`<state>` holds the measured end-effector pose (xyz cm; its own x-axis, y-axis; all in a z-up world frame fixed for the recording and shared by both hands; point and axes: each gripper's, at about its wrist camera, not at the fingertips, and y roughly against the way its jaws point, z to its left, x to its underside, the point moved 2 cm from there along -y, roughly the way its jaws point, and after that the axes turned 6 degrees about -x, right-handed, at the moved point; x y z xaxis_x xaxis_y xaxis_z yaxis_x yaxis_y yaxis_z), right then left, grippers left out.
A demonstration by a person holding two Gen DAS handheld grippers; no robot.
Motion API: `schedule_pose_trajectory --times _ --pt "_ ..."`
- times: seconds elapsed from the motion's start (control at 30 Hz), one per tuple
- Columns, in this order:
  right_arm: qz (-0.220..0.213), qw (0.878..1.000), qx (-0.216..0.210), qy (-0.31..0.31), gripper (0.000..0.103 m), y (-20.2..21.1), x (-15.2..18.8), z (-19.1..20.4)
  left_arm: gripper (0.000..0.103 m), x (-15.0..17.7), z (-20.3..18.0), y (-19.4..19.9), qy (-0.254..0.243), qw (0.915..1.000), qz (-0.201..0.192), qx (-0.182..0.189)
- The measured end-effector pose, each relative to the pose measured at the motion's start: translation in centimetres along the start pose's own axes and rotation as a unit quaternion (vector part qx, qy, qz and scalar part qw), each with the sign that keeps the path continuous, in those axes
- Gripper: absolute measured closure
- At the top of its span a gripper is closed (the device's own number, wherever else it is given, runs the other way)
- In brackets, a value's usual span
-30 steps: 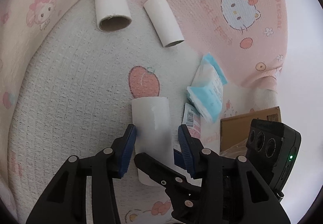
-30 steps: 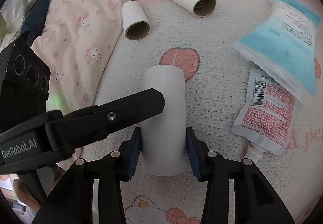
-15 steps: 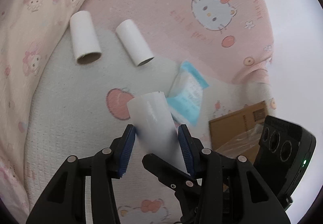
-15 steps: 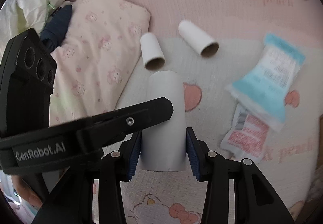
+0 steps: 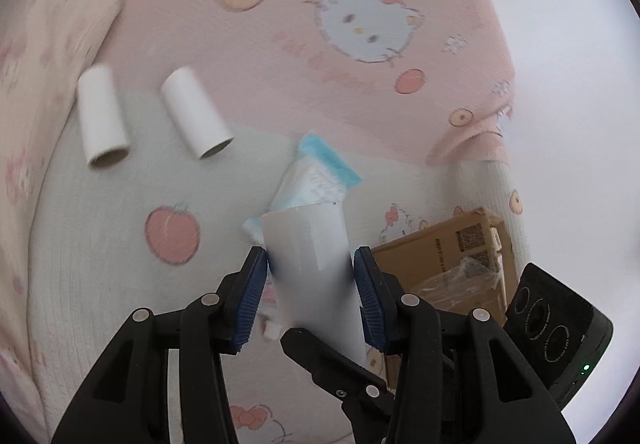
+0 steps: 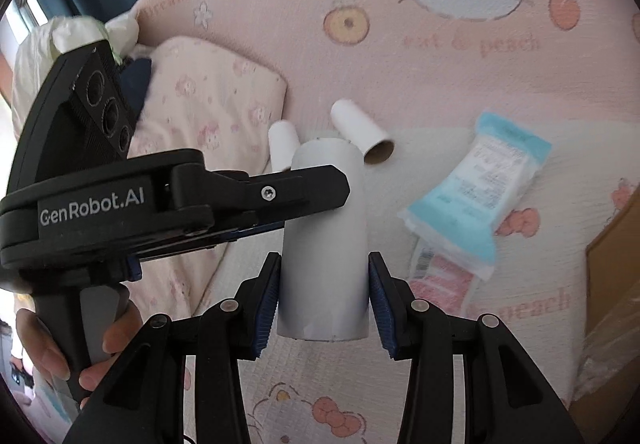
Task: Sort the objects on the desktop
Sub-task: 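Lift the held tube with the right gripper toward the cardboard box, then lower the tube into the box beside the paper rolls, open right gripper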
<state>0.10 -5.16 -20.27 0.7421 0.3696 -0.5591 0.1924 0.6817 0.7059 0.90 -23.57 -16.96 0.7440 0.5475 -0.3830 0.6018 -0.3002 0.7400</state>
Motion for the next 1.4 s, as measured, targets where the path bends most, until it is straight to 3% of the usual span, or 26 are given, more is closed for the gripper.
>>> schedule_pose_trajectory --times 0.4,0.6,0.73,0.93,1.4 --pt "-0.062 0.998 0.026 0.014 0.063 7.7 -1.4 -1.2 0.055 -0.9 -8.6 2.0 -0.078 0.9962 -0.037 0.012" --pt "-0.071 0.995 0.063 0.002 0.063 10.3 -1.2 -2.1 0.055 0.1 -13.1 1.8 -0.137 0.9898 -0.041 0.003" --pt "-0.094 0.993 0.063 -0.020 0.063 11.7 -0.8 -3.0 0.055 0.8 -15.4 1.6 -0.169 0.9845 -0.045 -0.008" --pt "-0.116 0.990 0.072 -0.027 0.063 14.7 -1.1 -4.1 0.055 0.8 -19.3 1.7 -0.199 0.9792 -0.041 0.010" --pt "-0.138 0.981 0.122 -0.056 0.063 23.4 -2.8 -10.2 0.055 1.6 -32.1 -0.8 -0.306 0.9505 -0.011 0.051"
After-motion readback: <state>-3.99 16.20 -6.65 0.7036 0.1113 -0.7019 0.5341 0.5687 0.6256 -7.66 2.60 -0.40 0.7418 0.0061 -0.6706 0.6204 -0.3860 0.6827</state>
